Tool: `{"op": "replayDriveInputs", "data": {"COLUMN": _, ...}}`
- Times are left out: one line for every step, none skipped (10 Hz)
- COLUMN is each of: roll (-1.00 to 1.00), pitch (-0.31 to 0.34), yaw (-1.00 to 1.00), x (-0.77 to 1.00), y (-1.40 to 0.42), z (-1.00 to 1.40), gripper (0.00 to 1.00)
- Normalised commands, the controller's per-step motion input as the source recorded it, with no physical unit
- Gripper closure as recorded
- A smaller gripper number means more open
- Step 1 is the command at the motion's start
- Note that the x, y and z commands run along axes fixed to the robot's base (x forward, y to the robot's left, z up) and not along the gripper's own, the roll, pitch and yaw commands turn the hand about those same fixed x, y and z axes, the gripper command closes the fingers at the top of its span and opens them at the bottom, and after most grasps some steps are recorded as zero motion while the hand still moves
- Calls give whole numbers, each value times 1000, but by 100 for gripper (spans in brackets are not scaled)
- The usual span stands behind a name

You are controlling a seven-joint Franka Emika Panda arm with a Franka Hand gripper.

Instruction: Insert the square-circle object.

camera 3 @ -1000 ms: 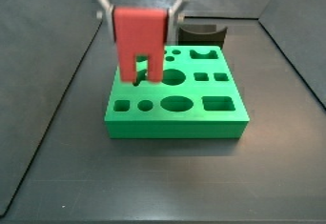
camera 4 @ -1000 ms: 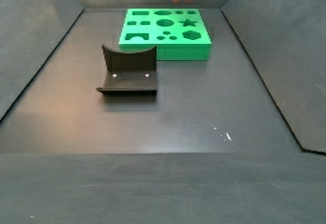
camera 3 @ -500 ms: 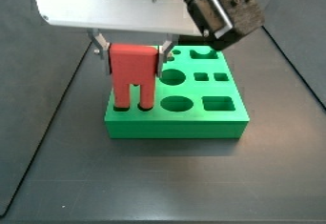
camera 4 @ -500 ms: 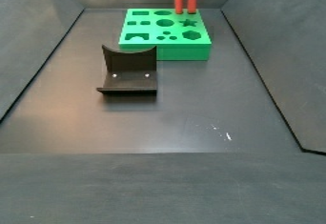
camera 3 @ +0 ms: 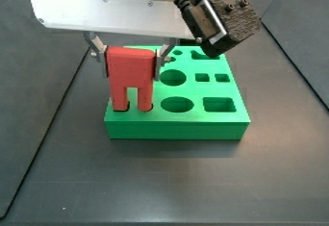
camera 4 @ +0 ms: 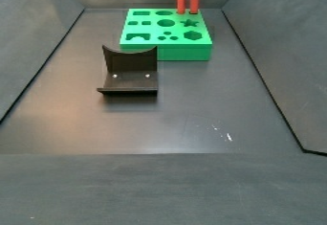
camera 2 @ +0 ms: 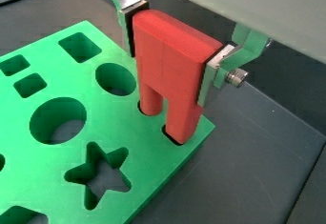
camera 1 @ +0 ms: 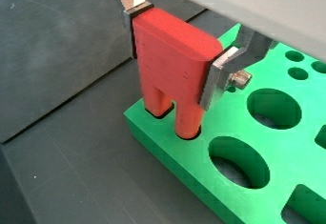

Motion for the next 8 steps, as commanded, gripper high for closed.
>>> {"op": "replayDriveInputs", "data": {"roll": 0, "pitch": -139, "yaw": -140, "x": 229, "y": 0, "z": -777, "gripper": 100}}
{"op": "replayDriveInputs", "data": {"roll": -111, "pitch": -299, "yaw": -120, "x": 0, "y": 0, "z": -586, "gripper": 100}}
{"op": "replayDriveInputs", "data": {"roll": -170, "pitch": -387, "yaw": -6, "x": -91, "y": 0, "z": -400, "gripper": 100}}
{"op": "replayDriveInputs", "data": {"roll": 1, "pitch": -366, "yaw": 0, "x": -203, "y": 0, "z": -497, "gripper": 100}}
{"op": "replayDriveInputs", "data": {"roll": 147, "pitch": -326, "yaw": 0, "x": -200, "y": -74, "z": -520, "gripper": 100}}
{"op": "replayDriveInputs", "data": {"roll": 281, "pitch": -106, "yaw": 0, "x": -11, "y": -163, "z": -297, "gripper": 100}}
{"op": "replayDriveInputs", "data": {"roll": 43, "pitch": 27, "yaw": 0, "x": 14, "y": 0, "z": 6, "gripper": 100}}
{"op": "replayDriveInputs", "data": {"roll": 0, "pitch": 0, "yaw": 0, "x": 0, "y": 0, "z": 0, "gripper": 100}}
